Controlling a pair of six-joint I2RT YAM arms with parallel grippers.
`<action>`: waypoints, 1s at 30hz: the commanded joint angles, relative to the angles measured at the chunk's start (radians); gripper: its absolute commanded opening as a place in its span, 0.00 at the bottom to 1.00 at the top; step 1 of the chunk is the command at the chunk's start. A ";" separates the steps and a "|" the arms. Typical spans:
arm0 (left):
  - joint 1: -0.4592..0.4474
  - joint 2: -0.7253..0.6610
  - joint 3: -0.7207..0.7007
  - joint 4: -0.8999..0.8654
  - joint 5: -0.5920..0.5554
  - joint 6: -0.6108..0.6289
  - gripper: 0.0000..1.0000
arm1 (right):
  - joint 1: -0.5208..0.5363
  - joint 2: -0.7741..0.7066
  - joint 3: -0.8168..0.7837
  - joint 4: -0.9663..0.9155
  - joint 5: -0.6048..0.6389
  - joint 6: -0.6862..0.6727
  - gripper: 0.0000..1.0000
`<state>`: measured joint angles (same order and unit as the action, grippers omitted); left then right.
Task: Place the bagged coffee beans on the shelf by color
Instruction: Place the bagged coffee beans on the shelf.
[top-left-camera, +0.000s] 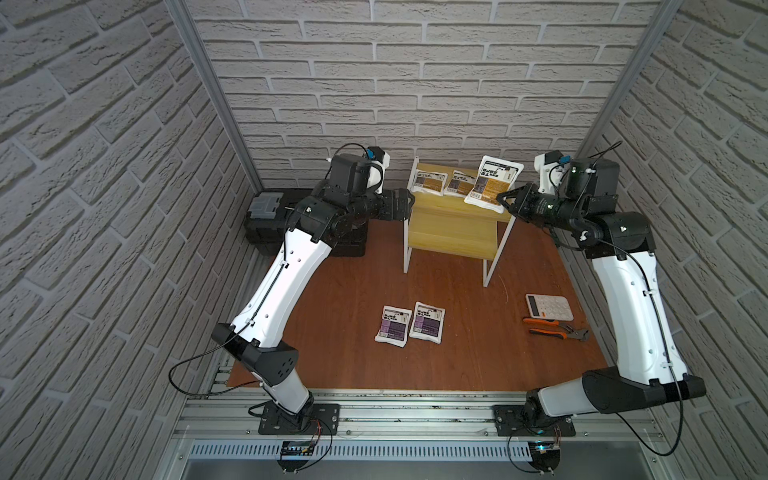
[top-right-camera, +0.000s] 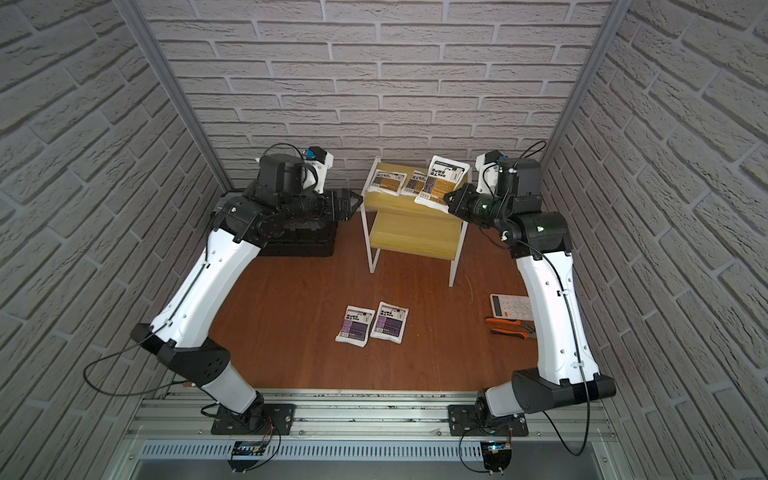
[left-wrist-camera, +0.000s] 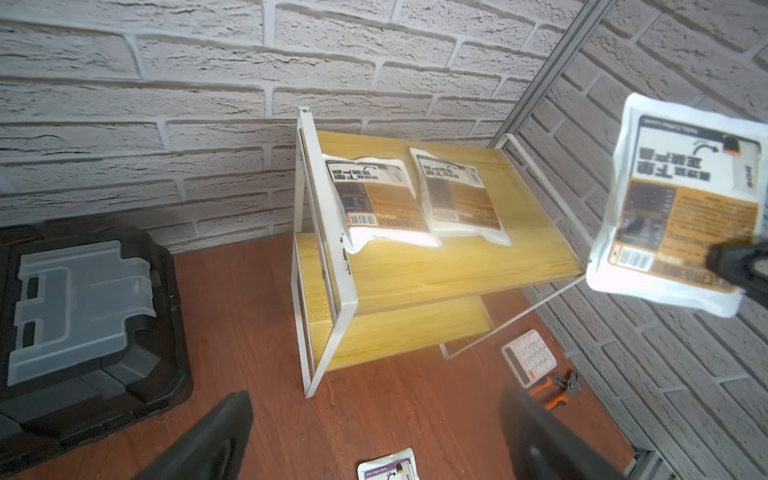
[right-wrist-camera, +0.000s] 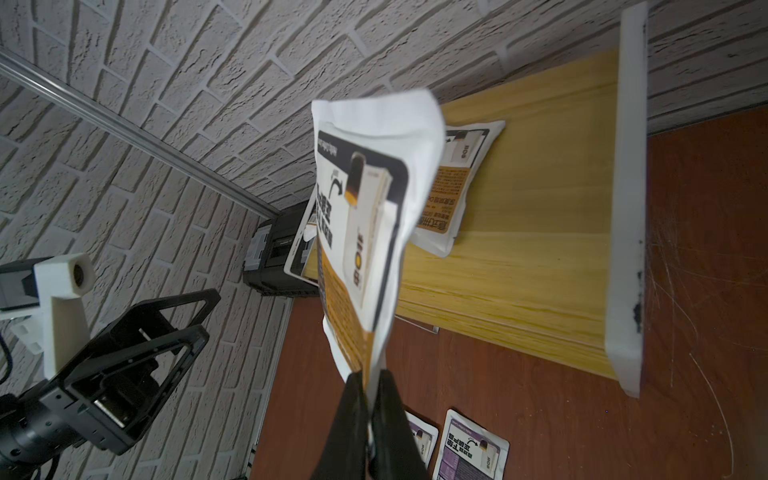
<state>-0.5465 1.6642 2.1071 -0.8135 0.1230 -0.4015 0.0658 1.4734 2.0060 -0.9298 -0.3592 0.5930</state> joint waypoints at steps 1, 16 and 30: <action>-0.007 0.012 0.023 0.010 0.000 0.027 0.98 | -0.037 0.021 0.044 0.002 -0.007 -0.008 0.02; -0.007 0.039 0.024 0.011 0.012 0.034 0.99 | -0.099 0.234 0.269 -0.158 0.006 -0.065 0.03; -0.007 0.055 0.024 0.019 0.026 0.026 0.98 | -0.130 0.295 0.299 -0.195 0.006 -0.083 0.08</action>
<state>-0.5465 1.7145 2.1078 -0.8177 0.1371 -0.3851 -0.0540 1.7596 2.2730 -1.1378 -0.3561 0.5323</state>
